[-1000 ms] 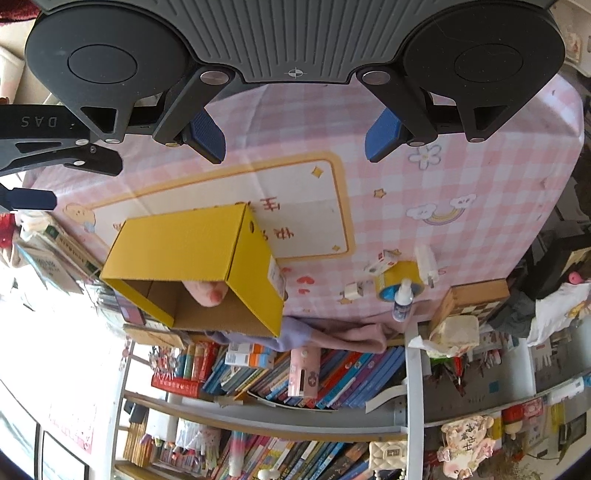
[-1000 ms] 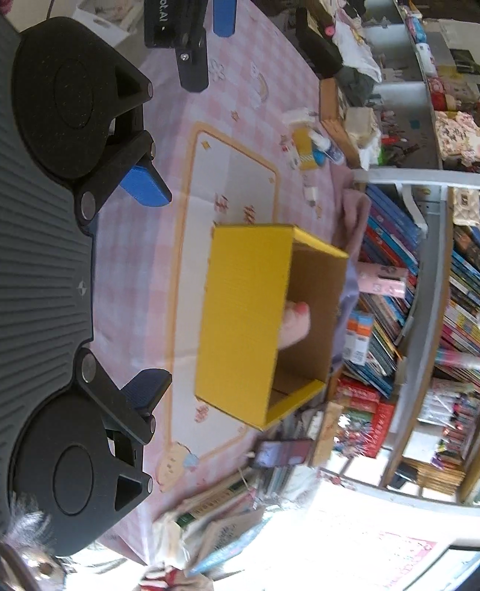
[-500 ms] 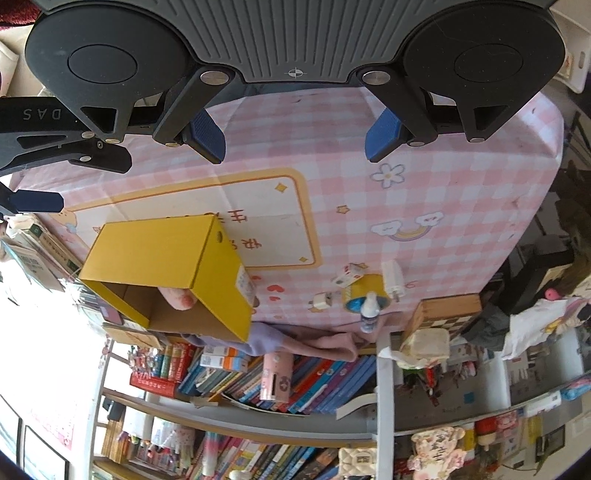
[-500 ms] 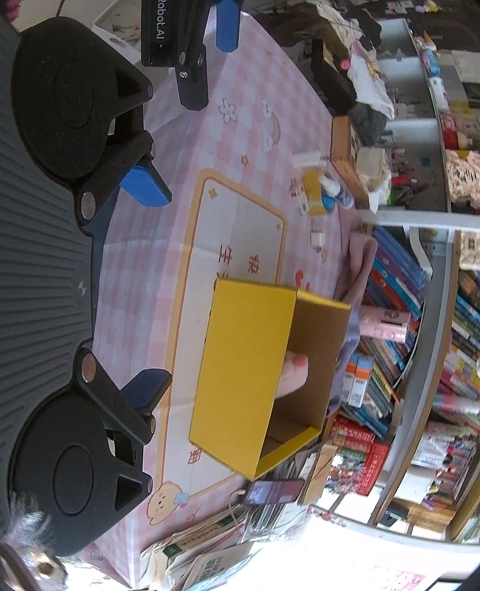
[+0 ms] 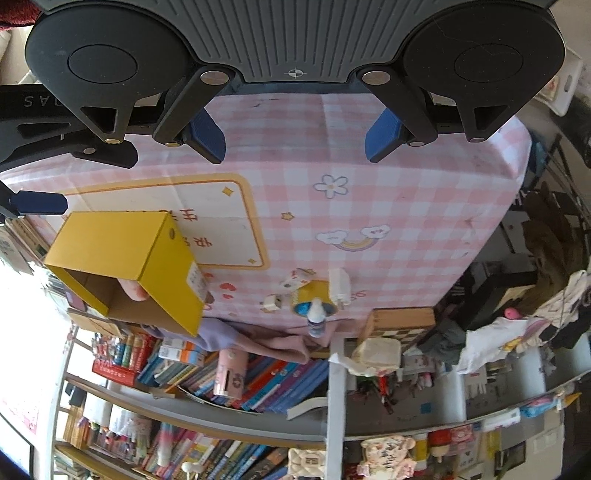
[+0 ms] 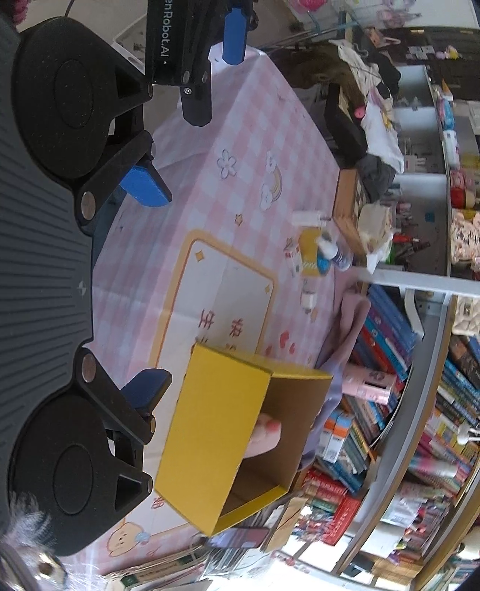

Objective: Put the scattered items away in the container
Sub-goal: 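Move both tools toward the white chargers and tape roll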

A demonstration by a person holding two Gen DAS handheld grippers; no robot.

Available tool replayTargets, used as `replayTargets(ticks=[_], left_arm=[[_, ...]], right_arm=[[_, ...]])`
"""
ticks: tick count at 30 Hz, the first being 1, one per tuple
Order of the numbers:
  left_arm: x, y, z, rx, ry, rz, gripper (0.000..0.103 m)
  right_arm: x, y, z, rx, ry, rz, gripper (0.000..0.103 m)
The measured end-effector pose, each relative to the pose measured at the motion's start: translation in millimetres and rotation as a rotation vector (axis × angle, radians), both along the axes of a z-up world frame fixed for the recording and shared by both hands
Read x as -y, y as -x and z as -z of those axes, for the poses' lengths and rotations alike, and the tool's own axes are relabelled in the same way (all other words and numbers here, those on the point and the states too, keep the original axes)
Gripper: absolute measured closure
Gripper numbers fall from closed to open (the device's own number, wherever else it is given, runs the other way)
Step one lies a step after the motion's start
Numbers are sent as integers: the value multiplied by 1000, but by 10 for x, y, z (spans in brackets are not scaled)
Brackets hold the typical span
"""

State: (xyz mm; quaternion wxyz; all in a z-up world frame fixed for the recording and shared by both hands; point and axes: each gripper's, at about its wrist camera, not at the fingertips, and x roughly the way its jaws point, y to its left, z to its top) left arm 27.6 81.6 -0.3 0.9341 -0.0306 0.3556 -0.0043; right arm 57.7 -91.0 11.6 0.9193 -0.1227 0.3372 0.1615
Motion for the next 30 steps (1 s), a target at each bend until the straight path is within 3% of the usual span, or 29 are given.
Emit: replayTargets(ticks=[14, 30], left_arm=[[-375, -122, 21, -11, -18, -109, 18], [-439, -745, 179, -37, -14, -90, 18]], right_arm=[[-456, -309, 25, 0, -8, -122, 8], [-552, -904, 197, -47, 10, -116, 10]])
